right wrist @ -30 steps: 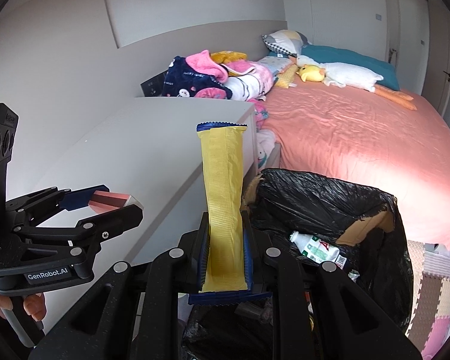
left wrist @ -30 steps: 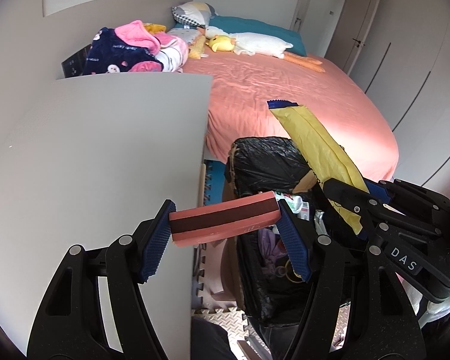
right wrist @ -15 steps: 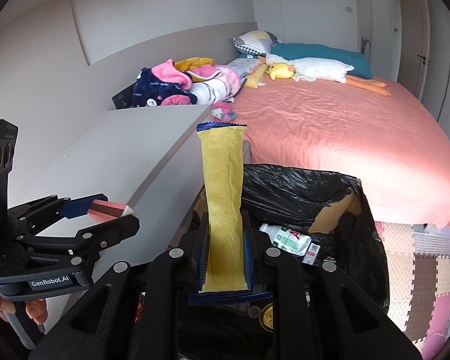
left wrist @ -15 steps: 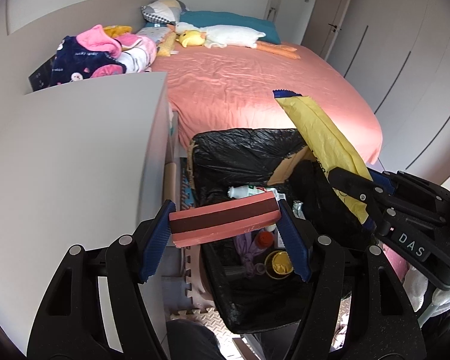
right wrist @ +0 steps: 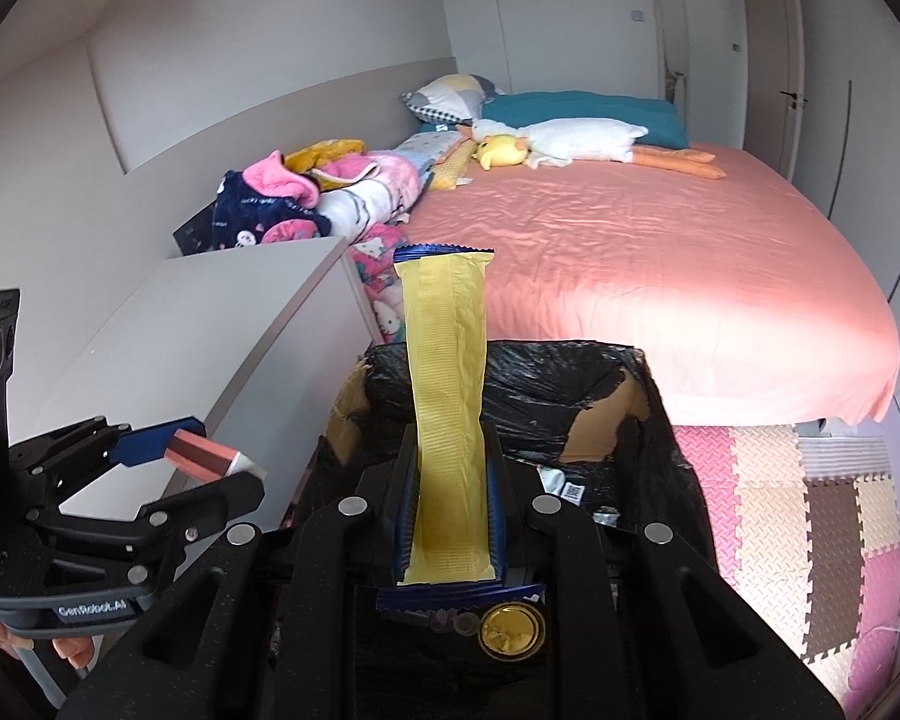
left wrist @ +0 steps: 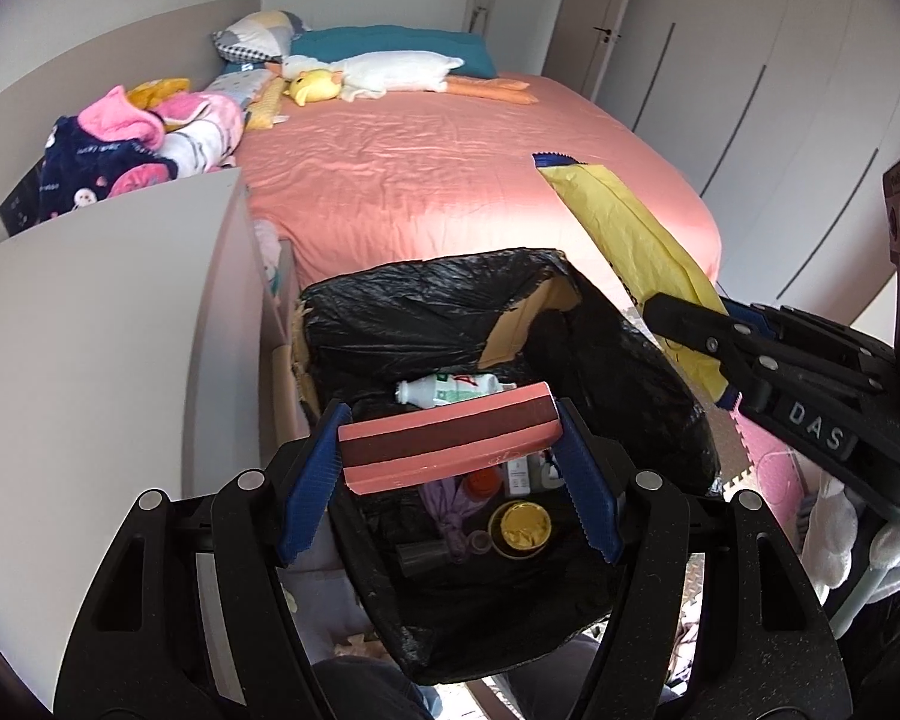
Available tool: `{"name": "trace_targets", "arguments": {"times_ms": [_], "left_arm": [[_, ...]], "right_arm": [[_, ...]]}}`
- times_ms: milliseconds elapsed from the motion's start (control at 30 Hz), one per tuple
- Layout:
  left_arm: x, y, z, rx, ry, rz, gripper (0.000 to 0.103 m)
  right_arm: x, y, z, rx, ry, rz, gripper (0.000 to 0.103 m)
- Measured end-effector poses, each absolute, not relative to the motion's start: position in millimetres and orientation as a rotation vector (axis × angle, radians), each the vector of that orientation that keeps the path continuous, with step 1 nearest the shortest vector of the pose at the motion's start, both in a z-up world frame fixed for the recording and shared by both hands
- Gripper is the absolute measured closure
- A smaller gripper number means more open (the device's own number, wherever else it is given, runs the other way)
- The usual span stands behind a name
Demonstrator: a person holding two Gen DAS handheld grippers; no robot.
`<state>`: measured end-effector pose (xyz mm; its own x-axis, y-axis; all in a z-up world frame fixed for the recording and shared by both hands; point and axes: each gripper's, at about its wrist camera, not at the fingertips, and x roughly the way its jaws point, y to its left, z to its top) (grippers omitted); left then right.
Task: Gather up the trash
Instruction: 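Open both tools to drop the eraser and packet into the bin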
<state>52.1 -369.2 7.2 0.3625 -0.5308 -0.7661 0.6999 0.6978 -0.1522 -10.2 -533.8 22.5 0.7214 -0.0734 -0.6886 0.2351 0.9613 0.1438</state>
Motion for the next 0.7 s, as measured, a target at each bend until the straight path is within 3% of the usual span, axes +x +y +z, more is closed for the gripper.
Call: {"name": "trace_targets", "arguments": {"times_ms": [167,200,233,267,300,700], "left_arm": [[49,-384,7,0.243,0.893,-0.865,0.033],[49,-387,6,0.244,0.900,-0.880,0.014],[50,-389,7,0.239,0.904,-0.872,0.006],[50,-390,7,0.232,0.902,-0.861,0.006],[50,-393,8,0.231,0.903,-0.870,0.006],[43,-396,12,0.233,0.837,-0.938,0.006]], "right_arm": [[-12,-553,30,0.264,0.726,-0.219,0.083],[-13,-556,33,0.272,0.717,-0.230,0.079],[-13,-560,34,0.279,0.713,-0.246,0.072],[-14,-564,37,0.288,0.698,-0.269,0.049],[-16,-566,40,0.294,0.680,-0.291,0.034],[-21,-579,37,0.303,0.685,-0.321,0.033]]}}
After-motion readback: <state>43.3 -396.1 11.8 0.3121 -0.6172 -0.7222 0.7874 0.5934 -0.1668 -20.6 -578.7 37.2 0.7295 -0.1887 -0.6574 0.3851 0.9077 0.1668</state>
